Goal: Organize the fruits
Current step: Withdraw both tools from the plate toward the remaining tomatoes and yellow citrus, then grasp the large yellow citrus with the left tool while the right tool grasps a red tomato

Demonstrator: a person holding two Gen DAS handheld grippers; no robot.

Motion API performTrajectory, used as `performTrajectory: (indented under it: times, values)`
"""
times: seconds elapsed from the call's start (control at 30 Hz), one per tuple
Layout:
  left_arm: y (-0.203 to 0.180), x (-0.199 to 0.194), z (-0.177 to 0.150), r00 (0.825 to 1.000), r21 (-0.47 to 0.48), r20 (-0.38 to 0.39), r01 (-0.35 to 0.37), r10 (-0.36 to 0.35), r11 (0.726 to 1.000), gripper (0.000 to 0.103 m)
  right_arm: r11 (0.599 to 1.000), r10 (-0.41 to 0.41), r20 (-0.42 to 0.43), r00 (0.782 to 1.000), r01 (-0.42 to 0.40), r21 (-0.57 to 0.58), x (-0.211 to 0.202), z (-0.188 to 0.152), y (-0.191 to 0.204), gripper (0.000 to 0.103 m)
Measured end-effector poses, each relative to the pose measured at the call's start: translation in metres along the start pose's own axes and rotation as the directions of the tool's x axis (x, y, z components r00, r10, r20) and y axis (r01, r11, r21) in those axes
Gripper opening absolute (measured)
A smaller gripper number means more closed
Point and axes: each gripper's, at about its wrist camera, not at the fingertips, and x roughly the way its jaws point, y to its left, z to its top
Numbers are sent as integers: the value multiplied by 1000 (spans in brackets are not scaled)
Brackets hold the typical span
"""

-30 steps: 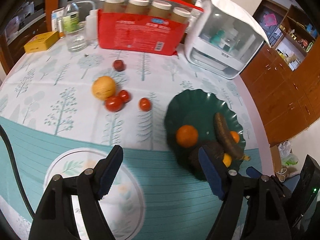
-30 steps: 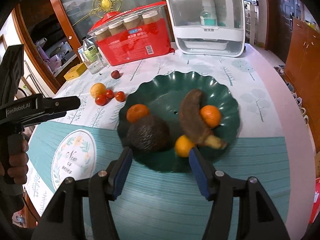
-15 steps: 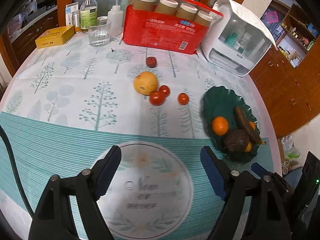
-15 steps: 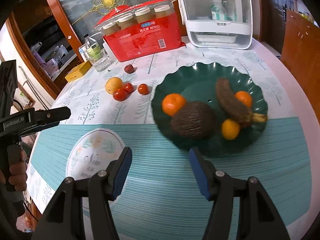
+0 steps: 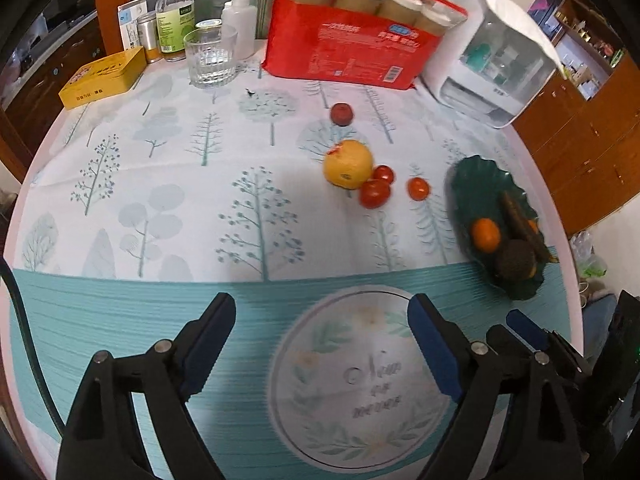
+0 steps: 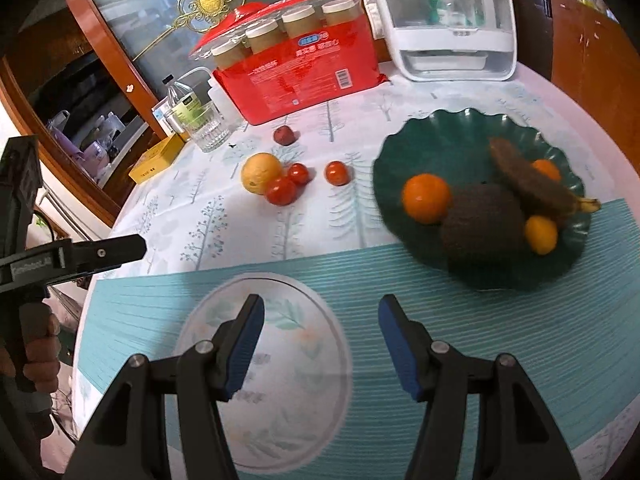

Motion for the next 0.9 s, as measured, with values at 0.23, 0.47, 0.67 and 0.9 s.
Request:
performTrajectory:
  times: [0.23, 0.47, 0.67, 0.9]
  values:
    - [16, 15, 28, 998, -4, -39, -40, 40, 999, 87, 1000, 15, -14, 1000, -15, -25, 23, 13, 23, 60]
    - [14, 38, 55, 995, 9, -55, -80, 81, 997, 87, 997, 11, 28, 1000, -9, -73, 48, 31, 31, 60]
    - [9, 63, 81, 996, 19, -50, -77, 77, 997, 87, 993, 18, 77, 997, -8, -118, 69, 52, 34, 60]
    - [-3, 84, 106, 998, 44, -26, -63, 64, 997, 87, 979, 33, 115, 993, -9, -205, 93, 69, 43, 60]
